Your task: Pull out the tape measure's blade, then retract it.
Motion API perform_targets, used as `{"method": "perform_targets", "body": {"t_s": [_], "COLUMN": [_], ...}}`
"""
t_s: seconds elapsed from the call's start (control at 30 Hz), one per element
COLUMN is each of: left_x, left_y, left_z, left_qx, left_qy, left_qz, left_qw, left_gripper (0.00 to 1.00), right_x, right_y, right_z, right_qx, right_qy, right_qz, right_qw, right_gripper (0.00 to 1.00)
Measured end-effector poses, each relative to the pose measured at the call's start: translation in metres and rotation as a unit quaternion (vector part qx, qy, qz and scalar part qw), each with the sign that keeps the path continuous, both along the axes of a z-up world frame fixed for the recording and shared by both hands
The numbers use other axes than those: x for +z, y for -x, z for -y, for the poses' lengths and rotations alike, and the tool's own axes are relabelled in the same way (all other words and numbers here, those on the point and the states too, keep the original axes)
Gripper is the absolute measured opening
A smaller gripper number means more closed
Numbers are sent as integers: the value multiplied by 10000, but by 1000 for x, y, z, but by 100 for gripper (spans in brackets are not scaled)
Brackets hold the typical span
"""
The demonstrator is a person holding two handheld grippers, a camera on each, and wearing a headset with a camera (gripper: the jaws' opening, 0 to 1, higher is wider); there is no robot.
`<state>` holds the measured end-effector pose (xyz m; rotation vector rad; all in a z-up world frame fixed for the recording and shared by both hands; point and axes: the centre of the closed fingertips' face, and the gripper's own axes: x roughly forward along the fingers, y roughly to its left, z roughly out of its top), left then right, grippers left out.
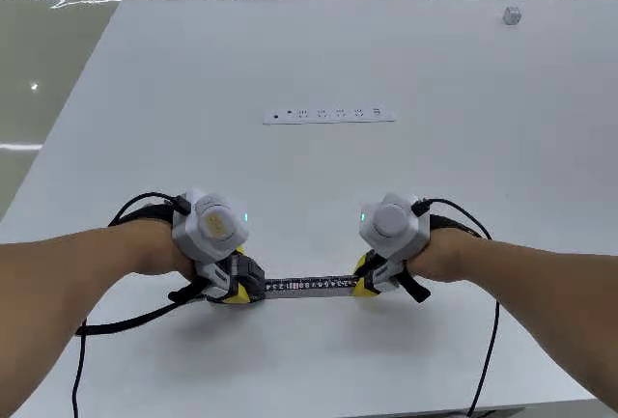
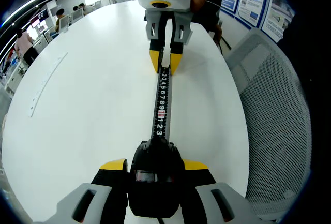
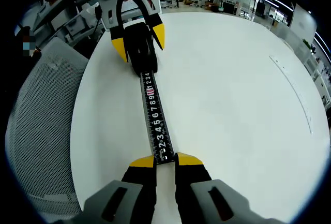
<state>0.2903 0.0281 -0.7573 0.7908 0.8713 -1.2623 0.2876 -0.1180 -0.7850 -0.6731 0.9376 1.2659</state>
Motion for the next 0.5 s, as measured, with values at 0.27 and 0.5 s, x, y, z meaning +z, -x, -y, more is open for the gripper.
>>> {"method": "perform_targets", "body": {"t_s": [0.27,0.5], "left_x": [-1,-1], "left_y": [-1,-1], "left_z": [0,0], "left_qx": [-1,8], "left_qy": [-32,-26], "left_qz": [-15,-24], "left_qw": [10000,10000], "left_gripper": [36,36], "right_x": [-1,-1], "right_y": [-1,-1], "right_z": [4,8], "right_qx": [-22,-48], "right_qy": [9,11], "right_qz": [9,4], "right_qw": [10000,10000], "right_gripper": [12,12]}}
